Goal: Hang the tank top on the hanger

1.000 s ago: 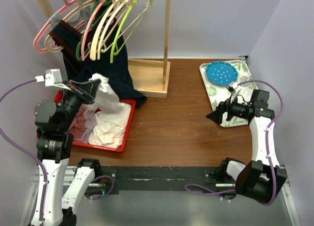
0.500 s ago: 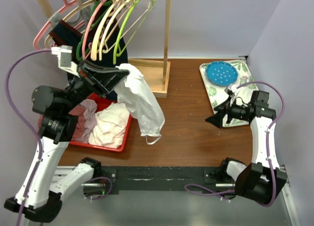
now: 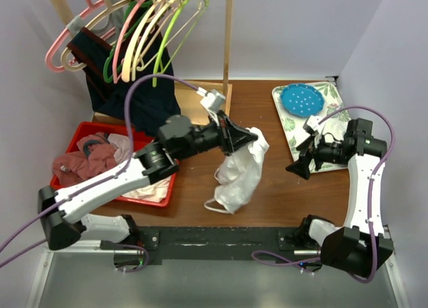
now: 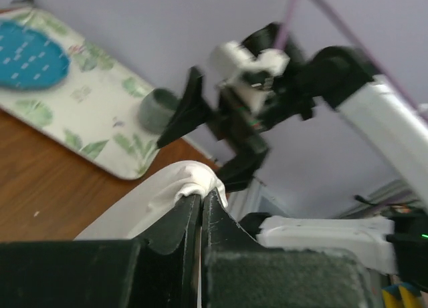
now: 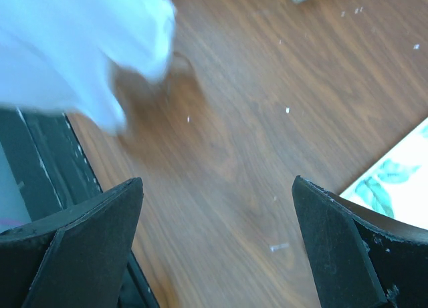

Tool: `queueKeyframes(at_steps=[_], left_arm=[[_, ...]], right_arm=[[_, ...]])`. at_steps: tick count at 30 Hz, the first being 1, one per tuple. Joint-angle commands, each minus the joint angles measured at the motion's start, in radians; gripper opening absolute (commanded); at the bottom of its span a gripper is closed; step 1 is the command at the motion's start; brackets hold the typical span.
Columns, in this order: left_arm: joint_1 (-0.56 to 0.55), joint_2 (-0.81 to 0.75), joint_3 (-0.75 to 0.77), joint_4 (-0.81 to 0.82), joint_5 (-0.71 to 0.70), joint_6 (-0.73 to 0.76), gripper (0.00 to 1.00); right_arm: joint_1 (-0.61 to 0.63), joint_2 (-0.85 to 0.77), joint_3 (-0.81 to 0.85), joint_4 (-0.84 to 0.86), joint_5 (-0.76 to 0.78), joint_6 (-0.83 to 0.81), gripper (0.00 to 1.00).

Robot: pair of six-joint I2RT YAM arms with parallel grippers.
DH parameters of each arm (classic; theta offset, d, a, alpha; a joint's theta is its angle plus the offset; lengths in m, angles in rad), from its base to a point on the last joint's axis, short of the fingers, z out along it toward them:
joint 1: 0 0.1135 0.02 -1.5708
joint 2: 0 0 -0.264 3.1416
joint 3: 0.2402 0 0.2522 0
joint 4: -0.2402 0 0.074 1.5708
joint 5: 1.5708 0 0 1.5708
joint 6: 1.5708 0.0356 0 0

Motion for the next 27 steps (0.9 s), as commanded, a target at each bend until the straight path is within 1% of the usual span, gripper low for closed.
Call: queueKeyframes(at_steps=[1, 2, 3, 4, 5, 6, 7, 9, 11, 12, 13, 14, 15, 16, 18, 19, 20, 21, 22, 23, 24, 25, 26, 27], left_arm=[[-0.007, 0.080, -0.083, 0.078, -0.197, 0.044, 0.00], [-0.005, 0.097, -0.088, 0.066, -0.270, 0.049, 0.00], [-0.002, 0.134, -0.092, 0.052, -0.296, 0.055, 0.00], [0.001, 0.151, -0.095, 0.013, -0.321, 0.082, 0.04], [0.006, 0.165, -0.092, -0.013, -0.370, 0.093, 0.21], [0.025, 0.180, -0.092, -0.039, -0.387, 0.103, 0.27], [0.041, 0.179, -0.094, -0.085, -0.395, 0.124, 0.37], [0.082, 0.148, -0.102, -0.124, -0.404, 0.144, 0.47], [0.098, 0.099, -0.134, -0.136, -0.399, 0.202, 0.66], [0.098, 0.040, -0.147, -0.136, -0.404, 0.224, 0.74], [0.098, 0.012, -0.172, -0.171, -0.392, 0.259, 0.87], [0.101, -0.042, -0.180, -0.188, -0.381, 0.277, 0.88], [0.101, -0.062, -0.186, -0.211, -0.374, 0.287, 0.89], [0.104, -0.082, -0.194, -0.269, -0.354, 0.293, 0.89], [0.105, -0.140, -0.217, -0.328, -0.344, 0.272, 0.88], [0.105, -0.163, -0.262, -0.360, -0.329, 0.232, 0.88], [0.105, -0.214, -0.295, -0.366, -0.327, 0.203, 0.87], [0.105, -0.239, -0.331, -0.368, -0.323, 0.173, 0.86], [0.105, -0.265, -0.406, -0.370, -0.306, 0.112, 0.84], [0.104, -0.315, -0.445, -0.374, -0.304, 0.083, 0.83], [0.104, -0.340, -0.514, -0.376, -0.307, 0.051, 0.82], [0.104, -0.366, -0.548, -0.379, -0.309, -0.007, 0.79], [0.102, -0.415, -0.577, -0.380, -0.312, -0.035, 0.78], [0.102, -0.438, -0.632, -0.382, -0.318, -0.061, 0.78]], right_arm=[[0.002, -0.037, -0.008, -0.048, 0.079, -0.080, 0.98], [0.002, -0.040, -0.018, -0.042, 0.085, -0.080, 0.99], [0.002, -0.040, -0.039, -0.035, 0.090, -0.080, 0.99], [0.002, -0.035, -0.048, -0.031, 0.090, -0.082, 0.99], [0.002, -0.032, -0.059, -0.023, 0.088, -0.082, 0.99], [0.004, -0.026, -0.082, -0.020, 0.087, -0.085, 0.99], [0.013, -0.018, -0.093, -0.020, 0.085, -0.105, 0.99], [0.034, -0.014, -0.131, -0.014, 0.099, -0.122, 0.99], [0.093, -0.015, -0.171, -0.008, 0.130, -0.166, 0.99], [0.120, -0.018, -0.186, -0.009, 0.140, -0.191, 0.99], [0.180, -0.024, -0.202, -0.014, 0.145, -0.248, 0.99], [0.212, -0.038, -0.228, -0.021, 0.145, -0.284, 0.99], [0.279, -0.046, -0.240, -0.034, 0.139, -0.330, 0.99], [0.315, -0.053, -0.249, -0.057, 0.130, -0.415, 0.99], [0.405, -0.060, -0.259, -0.049, 0.113, -0.447, 0.99], [0.497, -0.057, -0.259, -0.029, 0.110, -0.461, 0.99], [0.543, -0.052, -0.262, -0.008, 0.111, -0.455, 0.99], [0.650, -0.035, -0.262, 0.027, 0.136, -0.430, 0.99], [0.710, -0.020, -0.265, 0.123, 0.162, -0.334, 0.98], [0.770, -0.002, -0.269, 0.170, 0.191, -0.294, 0.97], [0.894, 0.046, -0.271, 0.216, 0.232, -0.222, 0.97], [0.954, 0.071, -0.274, 0.315, 0.310, -0.182, 0.94], [1.010, 0.095, -0.275, 0.361, 0.353, -0.148, 0.92], [1.107, 0.152, -0.274, 0.406, 0.386, -0.095, 0.91]])
